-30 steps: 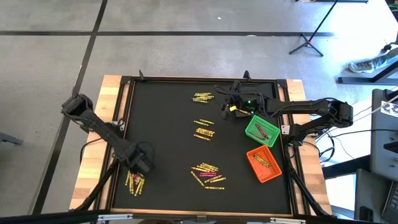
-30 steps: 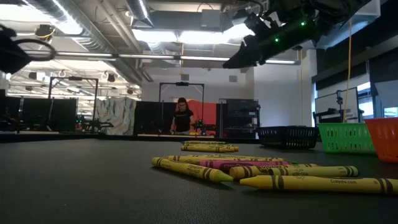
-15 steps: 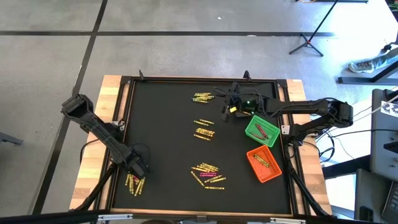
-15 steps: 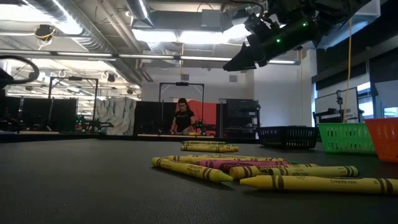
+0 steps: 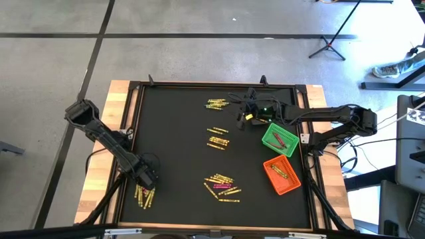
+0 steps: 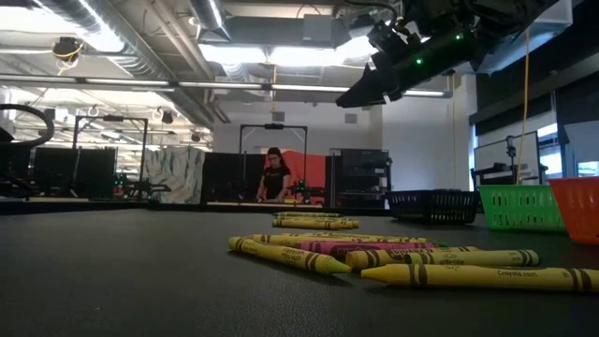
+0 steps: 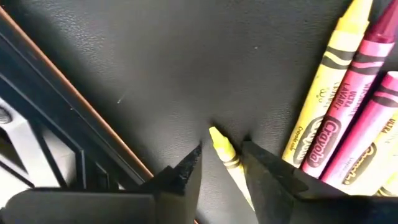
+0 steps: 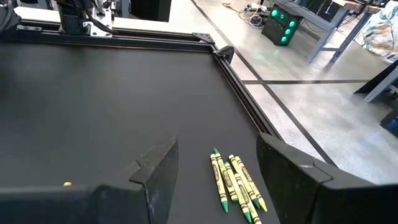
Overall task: Sort crayons
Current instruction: Put the light green crayon into the orange basket
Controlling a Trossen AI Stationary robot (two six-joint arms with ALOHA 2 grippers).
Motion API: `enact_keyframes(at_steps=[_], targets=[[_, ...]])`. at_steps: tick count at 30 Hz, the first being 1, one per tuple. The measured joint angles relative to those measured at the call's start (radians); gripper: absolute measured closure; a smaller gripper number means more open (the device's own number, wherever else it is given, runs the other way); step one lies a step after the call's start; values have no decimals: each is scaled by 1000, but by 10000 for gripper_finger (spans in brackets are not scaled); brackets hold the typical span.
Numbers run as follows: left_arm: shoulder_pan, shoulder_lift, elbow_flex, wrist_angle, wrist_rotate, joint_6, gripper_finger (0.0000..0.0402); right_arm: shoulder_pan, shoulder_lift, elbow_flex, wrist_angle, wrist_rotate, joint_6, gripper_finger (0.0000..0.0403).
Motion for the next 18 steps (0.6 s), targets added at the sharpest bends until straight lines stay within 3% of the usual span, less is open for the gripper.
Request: enact_keyframes(at_steps=[10, 18], targets=[[0, 2, 0, 10, -11, 29, 370, 0, 0, 0, -9, 0, 0, 188], [1, -3, 0, -1, -13, 53, 388, 0, 0, 0, -16, 0, 0, 188]])
